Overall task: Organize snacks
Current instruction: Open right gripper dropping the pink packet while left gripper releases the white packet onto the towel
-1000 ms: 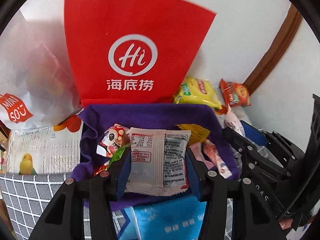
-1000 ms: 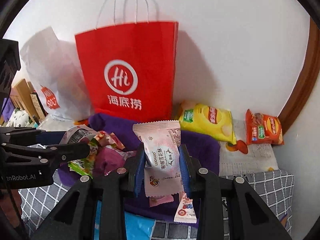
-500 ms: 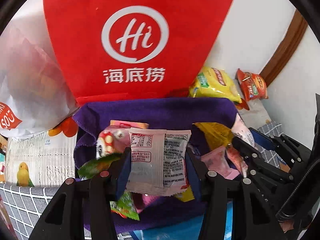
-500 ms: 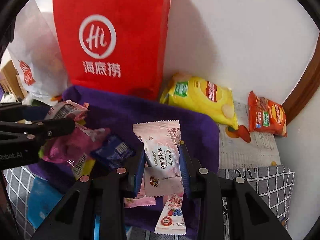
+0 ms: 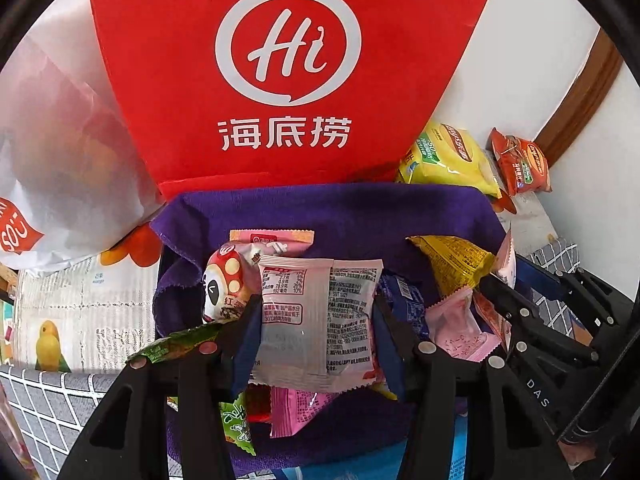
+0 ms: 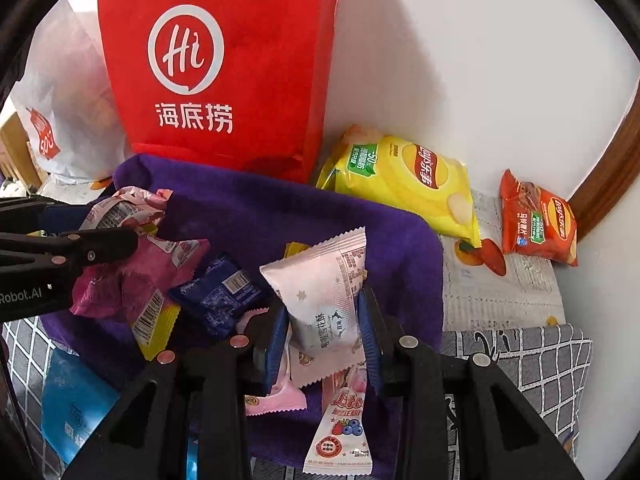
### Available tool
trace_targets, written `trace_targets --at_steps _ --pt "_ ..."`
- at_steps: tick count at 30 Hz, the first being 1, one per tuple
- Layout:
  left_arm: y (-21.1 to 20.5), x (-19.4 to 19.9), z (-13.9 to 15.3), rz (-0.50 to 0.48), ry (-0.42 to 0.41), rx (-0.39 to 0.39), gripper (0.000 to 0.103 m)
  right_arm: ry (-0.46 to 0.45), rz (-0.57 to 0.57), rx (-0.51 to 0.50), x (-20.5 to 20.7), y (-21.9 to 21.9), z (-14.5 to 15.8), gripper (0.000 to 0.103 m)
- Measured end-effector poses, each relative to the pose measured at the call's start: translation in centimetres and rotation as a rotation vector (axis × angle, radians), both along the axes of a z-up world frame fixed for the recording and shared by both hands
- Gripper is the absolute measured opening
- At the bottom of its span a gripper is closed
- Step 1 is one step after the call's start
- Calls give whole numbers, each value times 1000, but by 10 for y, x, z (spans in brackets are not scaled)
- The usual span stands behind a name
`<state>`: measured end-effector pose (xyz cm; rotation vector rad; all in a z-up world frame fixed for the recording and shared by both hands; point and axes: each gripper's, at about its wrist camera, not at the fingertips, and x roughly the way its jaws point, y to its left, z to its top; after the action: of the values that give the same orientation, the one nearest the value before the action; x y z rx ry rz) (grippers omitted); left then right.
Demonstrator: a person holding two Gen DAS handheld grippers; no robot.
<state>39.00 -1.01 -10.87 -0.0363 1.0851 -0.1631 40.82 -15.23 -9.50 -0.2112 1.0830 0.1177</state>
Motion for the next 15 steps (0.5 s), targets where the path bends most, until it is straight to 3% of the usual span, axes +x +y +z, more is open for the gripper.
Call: trace_targets --at_steps 5,8,10,15 --pt "-1 0 -1 -3 3 -1 52 -4 4 3 -1 1 -1 37" --pt "0 1 0 -7 15 -24 62 0 -4 10 0 -1 0 46" --pt "0 0 4 -16 10 -53 67 -4 -12 17 -1 -2 4 58" --pt "1 -10 24 -27 -44 -65 75 -46 -18 38 -7 -1 23 67"
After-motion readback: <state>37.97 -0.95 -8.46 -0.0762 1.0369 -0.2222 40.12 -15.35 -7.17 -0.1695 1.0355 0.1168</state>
